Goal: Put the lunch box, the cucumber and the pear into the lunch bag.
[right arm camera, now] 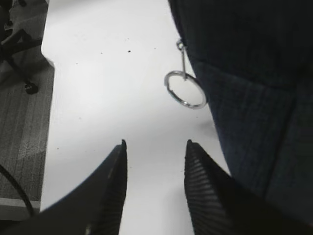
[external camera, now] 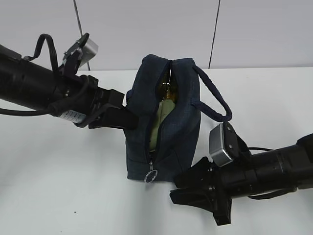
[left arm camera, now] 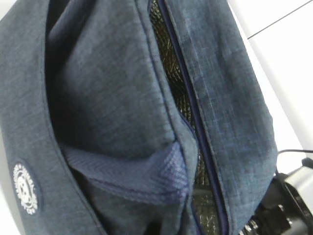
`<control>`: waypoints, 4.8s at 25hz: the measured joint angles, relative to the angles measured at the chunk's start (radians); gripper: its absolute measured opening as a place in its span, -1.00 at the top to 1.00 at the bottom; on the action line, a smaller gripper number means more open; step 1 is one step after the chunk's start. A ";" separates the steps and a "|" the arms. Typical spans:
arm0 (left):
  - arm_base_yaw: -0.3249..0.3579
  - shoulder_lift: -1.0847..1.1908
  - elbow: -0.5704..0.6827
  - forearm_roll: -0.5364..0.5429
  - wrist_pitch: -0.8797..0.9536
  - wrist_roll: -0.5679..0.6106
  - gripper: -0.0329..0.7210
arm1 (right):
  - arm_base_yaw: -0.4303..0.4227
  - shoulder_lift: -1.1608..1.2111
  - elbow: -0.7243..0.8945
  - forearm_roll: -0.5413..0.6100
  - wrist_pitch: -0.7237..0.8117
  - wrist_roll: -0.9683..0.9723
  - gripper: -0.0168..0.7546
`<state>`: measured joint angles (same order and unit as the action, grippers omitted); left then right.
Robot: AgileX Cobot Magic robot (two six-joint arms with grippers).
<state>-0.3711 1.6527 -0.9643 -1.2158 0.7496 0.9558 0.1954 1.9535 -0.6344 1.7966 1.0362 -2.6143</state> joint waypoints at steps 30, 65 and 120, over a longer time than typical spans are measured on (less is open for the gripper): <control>0.000 0.000 0.000 0.000 0.000 0.000 0.96 | 0.144 0.077 -0.178 0.000 -0.137 0.008 0.14; 0.000 0.000 0.000 0.001 0.002 0.000 0.94 | 0.144 -0.043 -0.208 -0.202 -0.174 0.522 0.94; 0.000 0.000 -0.001 0.132 0.019 0.003 0.94 | 0.112 -0.317 -0.332 -0.150 -0.203 0.739 0.94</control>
<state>-0.3711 1.6527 -0.9654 -1.0838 0.7688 0.9585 0.3076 1.6369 -0.9661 1.6469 0.8330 -1.8748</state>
